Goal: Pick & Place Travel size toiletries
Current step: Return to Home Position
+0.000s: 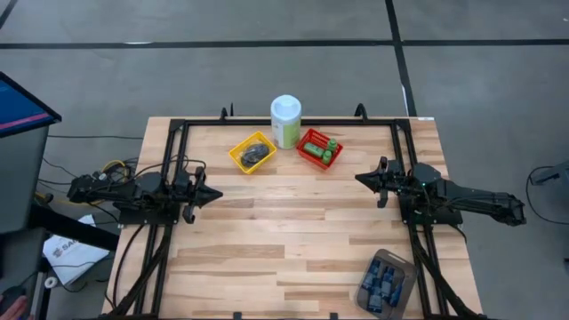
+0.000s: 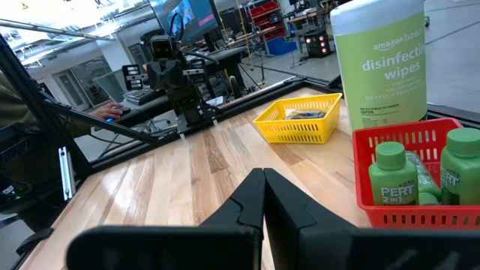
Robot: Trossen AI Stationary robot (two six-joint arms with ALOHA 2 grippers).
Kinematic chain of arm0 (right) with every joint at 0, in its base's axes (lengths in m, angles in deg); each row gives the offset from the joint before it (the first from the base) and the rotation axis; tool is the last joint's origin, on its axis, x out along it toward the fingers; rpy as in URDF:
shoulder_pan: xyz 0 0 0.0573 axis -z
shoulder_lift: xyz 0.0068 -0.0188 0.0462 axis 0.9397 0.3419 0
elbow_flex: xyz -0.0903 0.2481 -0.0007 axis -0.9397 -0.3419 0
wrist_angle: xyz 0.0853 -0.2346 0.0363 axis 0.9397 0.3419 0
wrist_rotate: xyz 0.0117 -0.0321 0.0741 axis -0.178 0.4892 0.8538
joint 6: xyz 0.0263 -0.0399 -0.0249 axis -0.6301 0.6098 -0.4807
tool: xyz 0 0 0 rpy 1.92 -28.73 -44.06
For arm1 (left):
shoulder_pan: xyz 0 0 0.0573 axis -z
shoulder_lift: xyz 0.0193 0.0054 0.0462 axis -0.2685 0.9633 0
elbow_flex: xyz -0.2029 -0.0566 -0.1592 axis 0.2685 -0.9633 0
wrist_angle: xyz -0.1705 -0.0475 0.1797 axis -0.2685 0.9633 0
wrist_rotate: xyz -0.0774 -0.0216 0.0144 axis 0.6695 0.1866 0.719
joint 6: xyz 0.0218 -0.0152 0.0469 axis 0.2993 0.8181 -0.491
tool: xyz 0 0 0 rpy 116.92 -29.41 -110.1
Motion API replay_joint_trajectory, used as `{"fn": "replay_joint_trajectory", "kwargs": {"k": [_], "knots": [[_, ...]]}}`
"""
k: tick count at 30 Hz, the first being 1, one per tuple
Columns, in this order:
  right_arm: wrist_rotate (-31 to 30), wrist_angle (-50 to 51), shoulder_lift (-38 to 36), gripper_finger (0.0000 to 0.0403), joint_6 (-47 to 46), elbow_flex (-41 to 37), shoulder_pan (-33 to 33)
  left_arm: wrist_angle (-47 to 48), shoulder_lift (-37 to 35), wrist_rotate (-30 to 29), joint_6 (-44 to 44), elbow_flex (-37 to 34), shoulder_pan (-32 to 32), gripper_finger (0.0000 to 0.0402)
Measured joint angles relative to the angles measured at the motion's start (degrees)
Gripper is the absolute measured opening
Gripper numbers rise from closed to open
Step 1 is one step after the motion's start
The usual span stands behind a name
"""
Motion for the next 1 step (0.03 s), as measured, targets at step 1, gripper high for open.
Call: {"fn": "replay_joint_trajectory", "kwargs": {"k": [1], "knots": [[0.0, 0.0, 0.0, 0.0, 0.0, 0.0, 0.0, 0.0, 0.0, 0.0, 0.0, 0.0, -0.02, 0.0008]]}}
